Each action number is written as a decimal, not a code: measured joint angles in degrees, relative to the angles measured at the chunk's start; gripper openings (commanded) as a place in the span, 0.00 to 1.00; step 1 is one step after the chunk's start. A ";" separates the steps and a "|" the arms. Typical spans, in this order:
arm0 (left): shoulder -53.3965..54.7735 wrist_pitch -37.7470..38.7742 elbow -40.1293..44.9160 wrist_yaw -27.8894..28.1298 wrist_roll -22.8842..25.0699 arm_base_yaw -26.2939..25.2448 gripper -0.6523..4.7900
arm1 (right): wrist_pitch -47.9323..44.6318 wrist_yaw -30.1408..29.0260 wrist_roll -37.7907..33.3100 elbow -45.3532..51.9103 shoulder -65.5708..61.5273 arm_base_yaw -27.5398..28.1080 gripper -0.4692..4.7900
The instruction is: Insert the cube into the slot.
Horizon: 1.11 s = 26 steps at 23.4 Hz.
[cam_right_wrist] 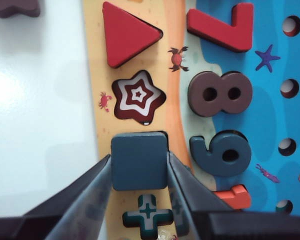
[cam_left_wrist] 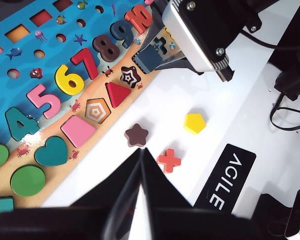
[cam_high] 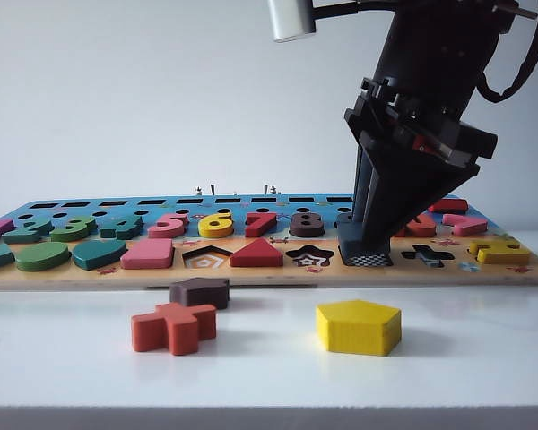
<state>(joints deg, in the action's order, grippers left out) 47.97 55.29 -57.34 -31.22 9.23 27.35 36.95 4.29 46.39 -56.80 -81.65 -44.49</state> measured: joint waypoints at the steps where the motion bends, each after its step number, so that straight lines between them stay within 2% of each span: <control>1: 0.00 0.00 0.00 0.00 0.00 -0.02 0.16 | -0.24 0.00 0.00 0.00 -0.17 0.00 0.42; 26: 0.00 -0.70 0.00 0.00 0.00 0.00 0.16 | -0.81 0.24 0.42 1.11 -0.52 0.44 0.42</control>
<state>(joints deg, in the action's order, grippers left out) 47.97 54.59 -57.34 -31.22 9.23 27.35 36.14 4.54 46.81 -55.68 -82.17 -44.05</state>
